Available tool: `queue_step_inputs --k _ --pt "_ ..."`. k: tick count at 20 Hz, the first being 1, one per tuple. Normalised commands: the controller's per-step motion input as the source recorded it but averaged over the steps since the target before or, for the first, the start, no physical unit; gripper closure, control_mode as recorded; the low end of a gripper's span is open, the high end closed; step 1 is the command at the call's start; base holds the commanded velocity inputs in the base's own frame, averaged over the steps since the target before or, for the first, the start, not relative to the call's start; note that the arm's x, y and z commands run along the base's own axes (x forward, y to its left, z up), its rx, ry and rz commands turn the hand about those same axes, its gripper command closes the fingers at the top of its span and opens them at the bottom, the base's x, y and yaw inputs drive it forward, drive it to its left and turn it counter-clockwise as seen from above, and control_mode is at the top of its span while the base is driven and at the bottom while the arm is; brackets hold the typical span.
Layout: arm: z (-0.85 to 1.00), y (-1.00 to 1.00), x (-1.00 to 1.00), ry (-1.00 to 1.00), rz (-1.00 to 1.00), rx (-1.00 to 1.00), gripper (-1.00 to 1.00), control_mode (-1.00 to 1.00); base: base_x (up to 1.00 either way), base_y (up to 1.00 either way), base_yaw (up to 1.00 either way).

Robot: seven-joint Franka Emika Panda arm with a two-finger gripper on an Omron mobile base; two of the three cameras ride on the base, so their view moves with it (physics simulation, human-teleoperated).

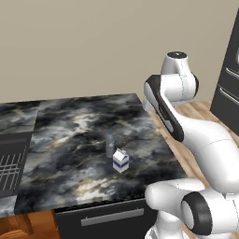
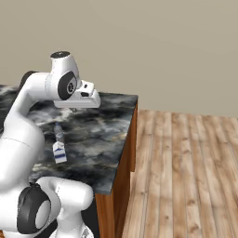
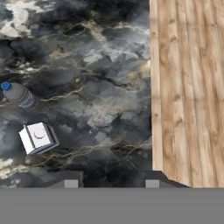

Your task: Pick the milk, bottled water from the counter and place them in the open cabinet.

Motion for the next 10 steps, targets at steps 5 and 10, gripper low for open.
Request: queue_step_inputs --k 5,10 --pt "-0.08 0.02 -0.13 -0.06 0.04 0.00 -1.00 -1.00 0.00 0.00 0.00" --pt "-0.16 0.00 -0.49 -0.16 0.18 0.00 -1.00 -1.00 0.00 0.00 0.00"
